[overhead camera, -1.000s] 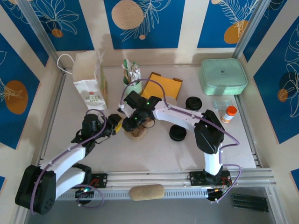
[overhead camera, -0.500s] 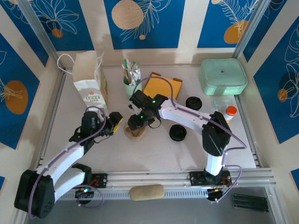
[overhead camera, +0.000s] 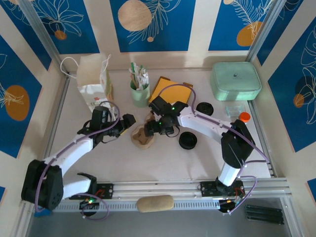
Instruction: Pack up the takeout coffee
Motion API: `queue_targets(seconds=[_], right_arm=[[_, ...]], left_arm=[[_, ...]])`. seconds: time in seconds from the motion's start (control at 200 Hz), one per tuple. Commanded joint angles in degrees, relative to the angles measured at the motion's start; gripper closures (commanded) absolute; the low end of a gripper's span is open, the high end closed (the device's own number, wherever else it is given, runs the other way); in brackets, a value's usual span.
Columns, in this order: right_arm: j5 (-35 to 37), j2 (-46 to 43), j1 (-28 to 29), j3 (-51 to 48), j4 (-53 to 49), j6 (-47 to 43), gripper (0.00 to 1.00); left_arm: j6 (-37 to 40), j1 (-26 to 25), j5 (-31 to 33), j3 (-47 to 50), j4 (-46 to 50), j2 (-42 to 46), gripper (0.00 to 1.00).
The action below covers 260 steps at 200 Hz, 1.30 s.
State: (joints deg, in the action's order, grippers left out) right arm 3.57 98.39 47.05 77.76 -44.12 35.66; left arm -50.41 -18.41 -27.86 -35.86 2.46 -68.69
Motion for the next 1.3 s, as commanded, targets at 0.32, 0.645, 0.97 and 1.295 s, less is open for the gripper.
queue_targets(seconds=[0.32,0.645,0.97,1.295], right_arm=[[-8.2,6.7,-3.8,5.5,2.1,-0.4,0.21],[-9.5,12.9,-5.5,13.2,0.3,-3.5,0.22],[-10.1,13.1,-7.0,14.8,-0.1,-4.5,0.22],[-8.1,7.3,-5.5,12.2,-0.5,-5.0,0.22]], left_arm=[[7.3,-1.2,-9.9,-3.0,0.6,-6.4,0.12],[4.1,-5.2,-10.6,0.9,-2.9,-2.9,0.12],[-1.7,-10.6,-7.8,4.7,-8.4,-0.5,0.12],[-2.0,-11.2,-2.9,5.3,-4.7,3.7,0.07]])
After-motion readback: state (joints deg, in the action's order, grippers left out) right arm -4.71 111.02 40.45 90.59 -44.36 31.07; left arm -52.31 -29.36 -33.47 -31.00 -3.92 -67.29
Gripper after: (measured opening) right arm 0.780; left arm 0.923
